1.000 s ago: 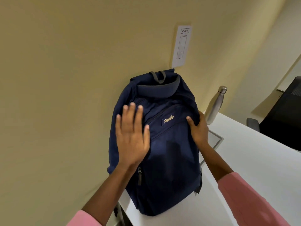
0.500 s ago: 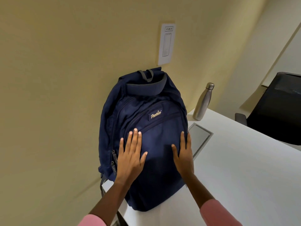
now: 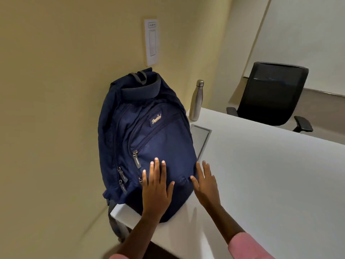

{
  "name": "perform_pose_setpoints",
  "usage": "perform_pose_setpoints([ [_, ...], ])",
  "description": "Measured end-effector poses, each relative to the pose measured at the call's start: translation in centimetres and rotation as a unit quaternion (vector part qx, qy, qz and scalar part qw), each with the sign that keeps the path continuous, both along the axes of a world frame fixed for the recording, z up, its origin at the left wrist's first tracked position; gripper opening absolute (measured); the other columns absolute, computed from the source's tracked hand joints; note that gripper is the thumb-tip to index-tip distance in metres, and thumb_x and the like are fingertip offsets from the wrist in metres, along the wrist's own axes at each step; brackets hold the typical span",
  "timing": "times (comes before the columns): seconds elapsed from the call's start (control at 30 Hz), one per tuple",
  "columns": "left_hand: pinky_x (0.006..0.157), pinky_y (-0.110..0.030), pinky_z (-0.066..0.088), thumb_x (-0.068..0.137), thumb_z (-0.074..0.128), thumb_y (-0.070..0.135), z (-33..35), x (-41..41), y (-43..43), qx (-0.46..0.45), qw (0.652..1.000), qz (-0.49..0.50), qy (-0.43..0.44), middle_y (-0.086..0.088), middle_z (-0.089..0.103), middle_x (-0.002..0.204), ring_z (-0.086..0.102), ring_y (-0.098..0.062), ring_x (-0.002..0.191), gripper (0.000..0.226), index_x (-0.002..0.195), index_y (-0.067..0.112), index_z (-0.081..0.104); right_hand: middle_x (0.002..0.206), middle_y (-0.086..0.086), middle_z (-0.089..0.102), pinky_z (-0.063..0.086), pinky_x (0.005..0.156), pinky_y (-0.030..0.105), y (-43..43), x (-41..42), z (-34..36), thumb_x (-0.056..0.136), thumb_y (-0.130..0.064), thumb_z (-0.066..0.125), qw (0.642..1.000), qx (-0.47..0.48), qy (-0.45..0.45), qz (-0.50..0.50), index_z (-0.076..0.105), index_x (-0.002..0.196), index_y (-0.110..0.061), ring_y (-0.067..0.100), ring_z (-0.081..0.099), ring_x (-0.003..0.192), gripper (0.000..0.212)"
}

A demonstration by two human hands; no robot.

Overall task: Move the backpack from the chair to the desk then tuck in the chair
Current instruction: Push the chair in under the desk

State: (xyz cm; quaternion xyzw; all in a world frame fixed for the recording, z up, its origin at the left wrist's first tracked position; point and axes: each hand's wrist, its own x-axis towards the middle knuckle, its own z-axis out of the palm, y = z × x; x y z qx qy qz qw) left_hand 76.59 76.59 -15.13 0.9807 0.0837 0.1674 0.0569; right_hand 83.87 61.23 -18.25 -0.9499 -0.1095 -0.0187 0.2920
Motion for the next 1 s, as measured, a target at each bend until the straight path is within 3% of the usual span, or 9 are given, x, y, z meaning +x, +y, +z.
perform_pose_setpoints([
  [0.07,0.104,-0.049,0.034,0.094,0.009,0.046,0.1,-1.0,-0.2,-0.007,0.999,-0.031,0.018,-0.022,0.051,0.135,0.049,-0.036,0.124,0.067,0.131,0.004,0.045,0.157,0.006,0.001,0.007,0.115,0.043,-0.5,-2.3,-0.2,0.096,-0.049,0.019,0.998,-0.047,0.008,-0.038,0.003,0.145,-0.023,0.023,-0.001,0.143,0.058],
  [0.1,0.101,-0.049,0.04,0.093,0.014,0.046,0.1,-1.6,-0.2,-0.009,0.998,-0.048,0.032,-0.021,0.052,0.134,0.051,-0.036,0.122,0.065,0.129,0.004,0.048,0.157,0.006,-0.001,0.007,0.115,0.042,-0.8,-3.6,-0.2,0.089,-0.061,0.0,0.995,-0.079,0.01,-0.058,0.0,0.144,-0.024,0.022,-0.002,0.143,0.067],
  [0.17,0.093,-0.051,0.047,0.087,0.028,0.043,-0.4,-2.7,-0.2,-0.003,0.995,-0.085,0.051,-0.02,0.056,0.13,0.054,-0.035,0.119,0.061,0.127,0.004,0.051,0.156,0.006,-0.004,0.007,0.115,0.041,-1.2,-5.9,-0.4,0.056,-0.07,-0.039,0.986,-0.135,0.011,-0.092,-0.005,0.144,-0.025,0.022,-0.003,0.142,0.104],
  [0.3,0.091,-0.047,0.05,0.09,0.029,0.041,-2.0,-5.6,0.0,0.024,0.986,-0.148,0.075,-0.018,0.06,0.125,0.058,-0.03,0.115,0.057,0.122,0.002,0.055,0.156,0.005,-0.01,0.0,0.114,0.041,-1.5,-11.2,-0.9,0.04,-0.066,-0.05,0.972,-0.175,0.042,-0.153,-0.008,0.143,-0.024,0.023,-0.008,0.142,0.119],
  [0.4,0.096,-0.047,0.047,0.096,0.007,0.045,-2.9,-8.0,-0.4,0.01,0.979,-0.172,0.107,-0.016,0.056,0.131,0.054,-0.029,0.12,0.067,0.127,0.005,0.05,0.156,0.005,-0.009,0.001,0.114,0.042,-1.7,-15.4,-1.4,0.051,-0.064,-0.045,0.961,-0.198,0.064,-0.183,-0.008,0.144,-0.023,0.024,-0.008,0.142,0.108],
  [0.53,0.111,-0.048,0.026,0.088,0.045,0.05,-4.0,-11.3,-2.3,0.001,0.969,-0.223,0.11,-0.016,0.033,0.148,0.03,-0.03,0.137,0.07,0.14,0.008,0.026,0.156,0.007,-0.007,0.0,0.115,0.044,-2.3,-21.4,-2.3,0.093,-0.049,0.002,0.95,-0.205,0.107,-0.209,-0.006,0.144,-0.021,0.025,-0.01,0.142,0.059],
  [0.67,0.115,-0.041,-0.007,0.094,0.018,0.053,-4.4,-14.0,-4.9,0.024,0.948,-0.292,0.126,-0.011,-0.007,0.156,-0.009,-0.027,0.143,0.069,0.138,0.014,-0.018,0.156,0.007,-0.006,0.001,0.114,0.047,-4.0,-26.9,-2.2,0.098,-0.043,0.016,0.941,-0.214,0.113,-0.237,-0.005,0.144,-0.02,0.026,-0.01,0.141,0.055],
  [0.83,0.114,-0.042,-0.011,0.093,0.012,0.054,-2.7,-17.3,-8.5,0.031,0.929,-0.354,0.105,-0.01,-0.013,0.155,-0.019,-0.024,0.14,0.069,0.133,0.011,-0.024,0.156,0.008,-0.001,0.004,0.115,0.048,-6.9,-32.5,-1.2,0.097,-0.046,0.019,0.928,-0.199,0.112,-0.295,0.001,0.145,-0.019,0.025,-0.007,0.142,0.057],
  [1.0,0.115,-0.042,-0.01,0.093,0.012,0.054,-0.9,-21.2,-11.5,0.032,0.914,-0.392,0.1,-0.012,-0.009,0.156,-0.012,-0.025,0.143,0.071,0.14,0.009,-0.016,0.156,0.008,0.006,0.005,0.114,0.048,-9.3,-37.4,0.5,0.098,-0.043,0.022,0.915,-0.195,0.085,-0.344,0.006,0.145,-0.017,0.023,-0.003,0.143,0.056],
])
